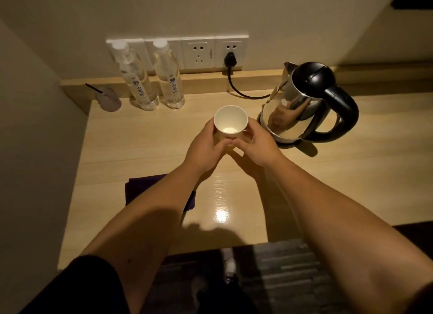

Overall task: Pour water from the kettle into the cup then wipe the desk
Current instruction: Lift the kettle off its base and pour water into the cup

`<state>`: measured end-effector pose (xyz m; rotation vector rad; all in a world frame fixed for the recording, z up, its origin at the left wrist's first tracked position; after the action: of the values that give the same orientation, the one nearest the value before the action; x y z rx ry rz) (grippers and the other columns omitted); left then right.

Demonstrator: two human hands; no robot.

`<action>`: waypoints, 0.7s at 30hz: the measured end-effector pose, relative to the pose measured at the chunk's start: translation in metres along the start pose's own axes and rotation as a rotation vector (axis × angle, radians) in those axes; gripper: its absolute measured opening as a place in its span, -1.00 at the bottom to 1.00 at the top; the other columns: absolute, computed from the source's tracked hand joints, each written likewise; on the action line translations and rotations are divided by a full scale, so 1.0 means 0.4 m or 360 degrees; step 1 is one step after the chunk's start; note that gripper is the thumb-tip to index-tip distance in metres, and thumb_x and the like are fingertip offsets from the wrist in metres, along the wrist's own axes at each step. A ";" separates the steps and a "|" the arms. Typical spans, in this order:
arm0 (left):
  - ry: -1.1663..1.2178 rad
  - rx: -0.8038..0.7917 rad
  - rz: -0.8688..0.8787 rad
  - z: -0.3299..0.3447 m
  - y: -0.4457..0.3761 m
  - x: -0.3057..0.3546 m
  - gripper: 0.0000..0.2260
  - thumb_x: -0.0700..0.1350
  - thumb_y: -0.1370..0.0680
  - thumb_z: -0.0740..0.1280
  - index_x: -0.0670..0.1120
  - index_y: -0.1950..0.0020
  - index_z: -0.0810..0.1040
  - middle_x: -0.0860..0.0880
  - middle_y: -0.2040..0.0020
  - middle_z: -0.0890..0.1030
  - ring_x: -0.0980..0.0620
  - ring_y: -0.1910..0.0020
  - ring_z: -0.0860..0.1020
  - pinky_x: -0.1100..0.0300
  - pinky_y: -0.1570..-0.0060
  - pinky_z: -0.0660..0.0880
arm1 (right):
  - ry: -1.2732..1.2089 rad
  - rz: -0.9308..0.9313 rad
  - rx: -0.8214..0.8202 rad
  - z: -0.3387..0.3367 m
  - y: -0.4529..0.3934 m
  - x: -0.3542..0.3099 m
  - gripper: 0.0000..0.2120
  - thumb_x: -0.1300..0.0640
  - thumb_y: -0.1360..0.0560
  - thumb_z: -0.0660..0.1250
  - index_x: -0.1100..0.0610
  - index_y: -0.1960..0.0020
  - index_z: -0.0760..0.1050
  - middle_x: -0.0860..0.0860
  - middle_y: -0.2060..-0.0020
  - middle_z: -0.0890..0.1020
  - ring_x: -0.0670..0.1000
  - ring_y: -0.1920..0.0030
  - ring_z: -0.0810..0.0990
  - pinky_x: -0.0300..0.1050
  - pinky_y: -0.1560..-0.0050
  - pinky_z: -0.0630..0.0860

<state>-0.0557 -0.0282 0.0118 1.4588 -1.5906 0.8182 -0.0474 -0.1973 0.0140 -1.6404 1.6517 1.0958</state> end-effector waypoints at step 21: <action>0.0001 -0.0002 -0.0191 0.128 0.257 -0.011 -0.43 0.07 -0.52 0.36 0.15 -0.46 0.18 0.08 -0.38 0.42 0.08 -0.31 0.39 0.14 -0.17 0.39 | -0.0025 0.0027 -0.0164 -0.008 0.257 0.077 -0.30 -0.14 -0.35 0.45 -0.09 -0.41 0.25 -0.10 -0.23 0.52 -0.03 -0.21 0.49 -0.16 -0.10 0.42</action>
<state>-0.1646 -0.0586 -0.0096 1.5371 -1.4873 0.7482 -0.1508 -0.2246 0.0059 -1.6802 1.6264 1.2173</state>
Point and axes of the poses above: each hand's wrist, its own y-axis away from the middle knuckle, its own z-axis out of the palm, x = y × z, the point moved 1 cm from there along -y, towards the middle knuckle
